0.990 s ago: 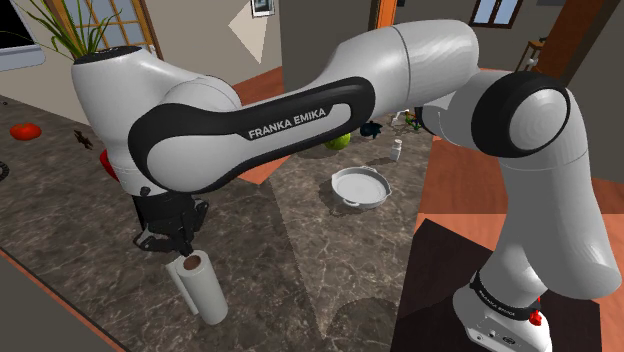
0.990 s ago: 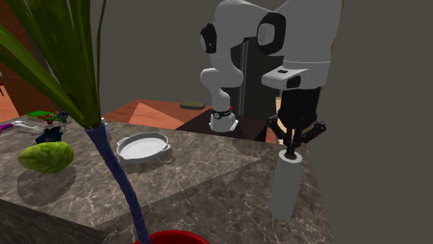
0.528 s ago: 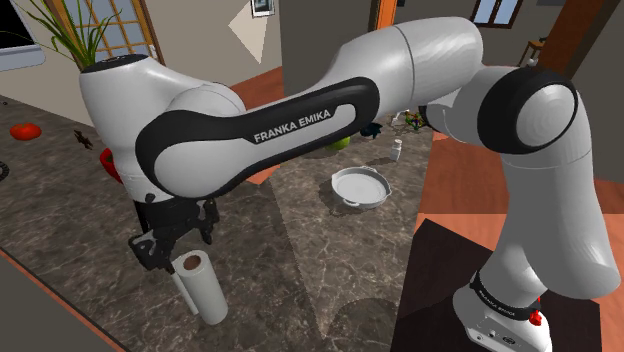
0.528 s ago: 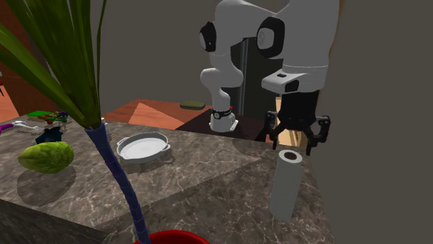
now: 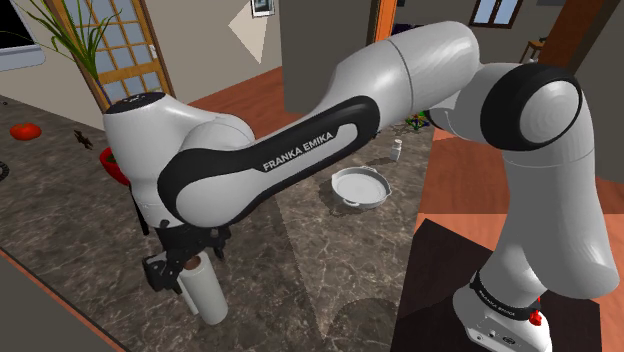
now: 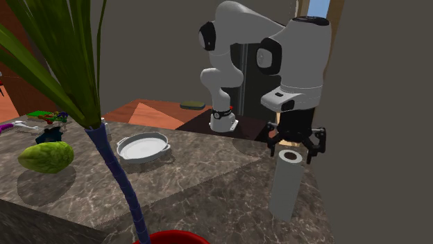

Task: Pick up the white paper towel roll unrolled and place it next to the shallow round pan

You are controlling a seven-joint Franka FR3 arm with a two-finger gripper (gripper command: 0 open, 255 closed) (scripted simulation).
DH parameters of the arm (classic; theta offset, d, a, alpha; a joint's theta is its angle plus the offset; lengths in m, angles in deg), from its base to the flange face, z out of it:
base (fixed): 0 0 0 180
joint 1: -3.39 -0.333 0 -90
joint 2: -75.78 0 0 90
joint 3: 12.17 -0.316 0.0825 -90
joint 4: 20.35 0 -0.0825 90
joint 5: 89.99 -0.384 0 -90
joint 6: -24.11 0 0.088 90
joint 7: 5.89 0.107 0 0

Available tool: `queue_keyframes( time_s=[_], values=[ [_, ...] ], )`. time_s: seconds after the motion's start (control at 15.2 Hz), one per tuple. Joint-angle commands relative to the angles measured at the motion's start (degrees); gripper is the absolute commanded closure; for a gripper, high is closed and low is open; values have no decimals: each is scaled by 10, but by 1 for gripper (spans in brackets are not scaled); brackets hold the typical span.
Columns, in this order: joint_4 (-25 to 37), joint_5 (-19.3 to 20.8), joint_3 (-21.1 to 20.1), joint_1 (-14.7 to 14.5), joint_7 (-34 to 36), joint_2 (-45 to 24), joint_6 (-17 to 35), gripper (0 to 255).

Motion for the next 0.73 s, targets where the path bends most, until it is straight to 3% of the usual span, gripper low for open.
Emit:
queue_keyframes(
  time_s=[0.0, 0.46, 0.53, 0.66],
  values=[
    [-7, 2, 1, -1, 2, -4, 11, 0],
    [-7, 2, 1, -1, 2, -4, 10, 0],
    [-7, 2, 1, -1, 2, -4, 10, 255],
    [-7, 2, 1, -1, 2, -4, 10, 255]
  ],
)
